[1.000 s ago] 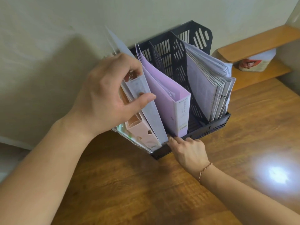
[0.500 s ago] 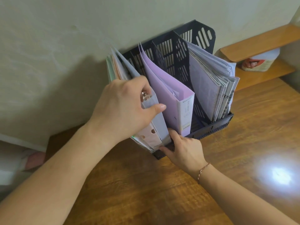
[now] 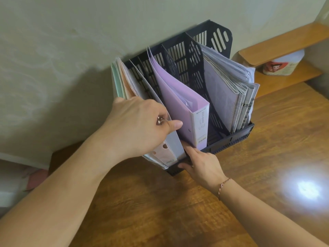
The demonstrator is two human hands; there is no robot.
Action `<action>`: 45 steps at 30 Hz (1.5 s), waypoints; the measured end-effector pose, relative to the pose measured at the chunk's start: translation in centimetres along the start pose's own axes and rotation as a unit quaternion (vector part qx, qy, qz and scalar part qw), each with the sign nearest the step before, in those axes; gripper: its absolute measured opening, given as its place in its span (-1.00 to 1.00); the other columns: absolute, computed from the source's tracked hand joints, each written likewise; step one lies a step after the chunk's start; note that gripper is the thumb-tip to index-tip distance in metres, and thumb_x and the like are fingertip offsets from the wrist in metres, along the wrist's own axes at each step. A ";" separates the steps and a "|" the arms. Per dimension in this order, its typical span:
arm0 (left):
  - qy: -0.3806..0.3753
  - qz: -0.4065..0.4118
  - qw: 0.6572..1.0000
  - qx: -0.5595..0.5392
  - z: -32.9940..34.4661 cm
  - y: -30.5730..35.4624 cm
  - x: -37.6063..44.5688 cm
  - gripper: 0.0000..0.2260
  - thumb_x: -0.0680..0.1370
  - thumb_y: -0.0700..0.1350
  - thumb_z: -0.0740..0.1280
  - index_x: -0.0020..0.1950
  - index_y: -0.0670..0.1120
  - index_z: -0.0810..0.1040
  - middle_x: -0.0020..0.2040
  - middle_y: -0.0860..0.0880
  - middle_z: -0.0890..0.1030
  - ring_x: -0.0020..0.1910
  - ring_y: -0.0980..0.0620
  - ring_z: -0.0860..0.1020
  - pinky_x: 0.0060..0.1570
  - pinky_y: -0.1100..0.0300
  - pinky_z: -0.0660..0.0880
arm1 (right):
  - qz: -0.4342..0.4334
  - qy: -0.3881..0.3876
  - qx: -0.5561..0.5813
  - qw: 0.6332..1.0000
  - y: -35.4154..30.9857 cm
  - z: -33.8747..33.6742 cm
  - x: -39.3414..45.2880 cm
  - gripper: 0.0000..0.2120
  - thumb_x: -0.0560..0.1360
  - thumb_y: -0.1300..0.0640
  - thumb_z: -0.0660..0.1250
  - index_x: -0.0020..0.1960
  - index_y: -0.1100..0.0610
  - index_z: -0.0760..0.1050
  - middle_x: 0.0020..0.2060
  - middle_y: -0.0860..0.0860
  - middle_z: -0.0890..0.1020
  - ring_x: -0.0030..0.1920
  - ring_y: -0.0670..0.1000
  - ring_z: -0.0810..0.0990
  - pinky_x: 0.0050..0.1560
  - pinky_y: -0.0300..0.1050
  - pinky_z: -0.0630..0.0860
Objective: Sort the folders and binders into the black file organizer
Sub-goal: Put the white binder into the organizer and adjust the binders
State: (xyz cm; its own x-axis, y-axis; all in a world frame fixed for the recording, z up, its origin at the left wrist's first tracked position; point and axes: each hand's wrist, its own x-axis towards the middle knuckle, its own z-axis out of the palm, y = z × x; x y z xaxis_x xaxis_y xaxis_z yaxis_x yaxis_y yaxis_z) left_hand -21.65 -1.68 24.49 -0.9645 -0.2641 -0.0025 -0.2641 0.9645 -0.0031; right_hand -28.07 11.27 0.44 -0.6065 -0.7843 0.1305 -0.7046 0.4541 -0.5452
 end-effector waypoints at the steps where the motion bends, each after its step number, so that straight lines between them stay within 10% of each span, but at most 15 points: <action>1: -0.005 -0.012 1.000 -0.010 0.0 0.2 0.0 -0.55 0.48 0.38 0.08 -0.25 0.09 0.56 -0.30 0.20 0.52 -0.15 0.04 0.52 0.05 -0.04 0.35 | 0.000 -0.007 -0.002 1.000 0.1 0.0 0.1 -0.42 0.48 -0.15 0.32 0.42 -0.09 0.19 0.16 -0.04 0.61 -0.09 0.13 0.65 -0.18 0.03 0.61; 15: -0.056 -0.014 0.998 -0.033 -0.5 0.1 -1.1 -0.65 0.41 0.46 0.10 -0.19 0.21 0.38 -0.14 0.31 0.41 0.05 0.19 0.38 0.18 0.04 0.15 | 0.047 -0.076 -0.017 0.996 -1.1 -1.0 -0.1 -0.48 0.55 -0.08 0.24 0.47 -0.12 0.18 0.46 -0.18 0.30 0.10 0.08 0.61 -0.03 0.02 0.60; 19: 0.111 0.051 0.984 -0.130 -0.2 -2.3 -3.4 -0.62 0.48 0.37 0.23 0.18 0.21 0.49 0.22 0.30 0.48 0.27 0.29 0.39 0.30 0.09 0.22 | -0.012 -0.007 0.109 0.994 -4.2 -7.9 -0.8 -0.39 0.49 0.00 0.35 0.46 -0.17 0.19 0.07 -0.20 0.61 -0.18 -0.05 0.63 -0.18 -0.14 0.55; 22: 0.348 0.091 0.901 -0.244 3.6 -4.2 -5.8 -0.61 0.54 0.11 0.36 0.27 -0.08 0.52 0.31 -0.02 0.52 0.34 -0.06 0.45 0.31 -0.04 0.37 | -0.167 0.134 0.192 0.958 -7.0 -17.5 1.7 -0.51 0.50 -0.09 0.33 0.40 -0.13 0.32 0.03 -0.27 0.61 -0.27 -0.13 0.61 -0.24 -0.33 0.51; 24: 0.430 -0.016 0.837 -0.337 9.2 -3.1 -8.1 -0.56 0.50 0.02 0.40 0.33 -0.10 0.45 0.30 -0.11 0.51 0.27 -0.21 0.48 0.22 -0.19 0.42 | -0.246 0.105 0.084 0.960 -9.1 -22.5 4.9 -0.47 0.49 -0.23 0.27 0.39 -0.07 0.34 0.08 -0.21 0.61 -0.02 -0.09 0.60 -0.06 -0.11 0.56; 27: 0.165 -0.296 0.824 -0.453 17.6 0.1 -10.1 -0.20 0.35 0.31 0.45 0.46 0.34 0.06 0.48 0.21 0.28 0.40 -0.01 0.36 0.35 -0.01 0.36 | -0.266 -0.071 -0.233 0.933 -11.9 -24.3 8.9 -0.22 0.36 -0.52 0.07 0.46 -0.14 0.23 0.33 -0.15 0.47 0.30 0.04 0.42 0.27 0.14 0.41; 30: -0.060 -0.383 0.823 -0.416 23.8 1.2 -9.3 -0.08 0.32 0.40 0.37 0.56 0.07 0.12 0.55 0.02 0.25 0.50 -0.03 0.28 0.38 0.08 0.29 | -0.290 -0.188 -0.341 0.874 -12.3 -23.0 10.4 -0.19 0.33 -0.53 0.09 0.46 -0.15 0.21 0.39 -0.15 0.39 0.35 0.02 0.35 0.34 0.12 0.33; 36: 0.048 -0.370 0.850 -0.372 24.7 0.1 -6.6 -0.64 0.46 0.16 0.43 0.09 -0.06 0.56 -0.09 0.07 0.57 -0.09 0.04 0.57 -0.24 0.29 0.45 | -0.396 -0.160 -0.364 0.828 -11.6 -21.8 11.2 -0.40 0.36 -0.41 0.21 0.30 -0.12 0.42 0.04 -0.13 0.65 0.22 0.05 0.48 0.41 0.27 0.13; 45: 0.046 -0.346 0.883 -0.313 23.7 -2.5 -4.6 -0.66 0.52 0.13 0.39 0.17 -0.06 0.57 0.11 0.00 0.63 0.02 -0.01 0.60 -0.16 0.25 0.46 | -0.348 -0.124 -0.240 0.898 -10.8 -19.4 11.7 -0.65 0.42 -0.09 0.37 0.19 -0.10 0.46 0.00 -0.08 0.62 0.39 -0.02 0.25 0.48 0.23 -0.10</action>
State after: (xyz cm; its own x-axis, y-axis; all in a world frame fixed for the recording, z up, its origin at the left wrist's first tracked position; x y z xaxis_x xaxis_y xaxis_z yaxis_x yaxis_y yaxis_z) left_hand -16.50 -2.94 0.78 -0.5597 -0.8174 -0.1361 -0.7129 0.3912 0.5820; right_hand -34.70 5.43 23.95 0.1004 -0.9917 0.0806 -0.9948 -0.0987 0.0253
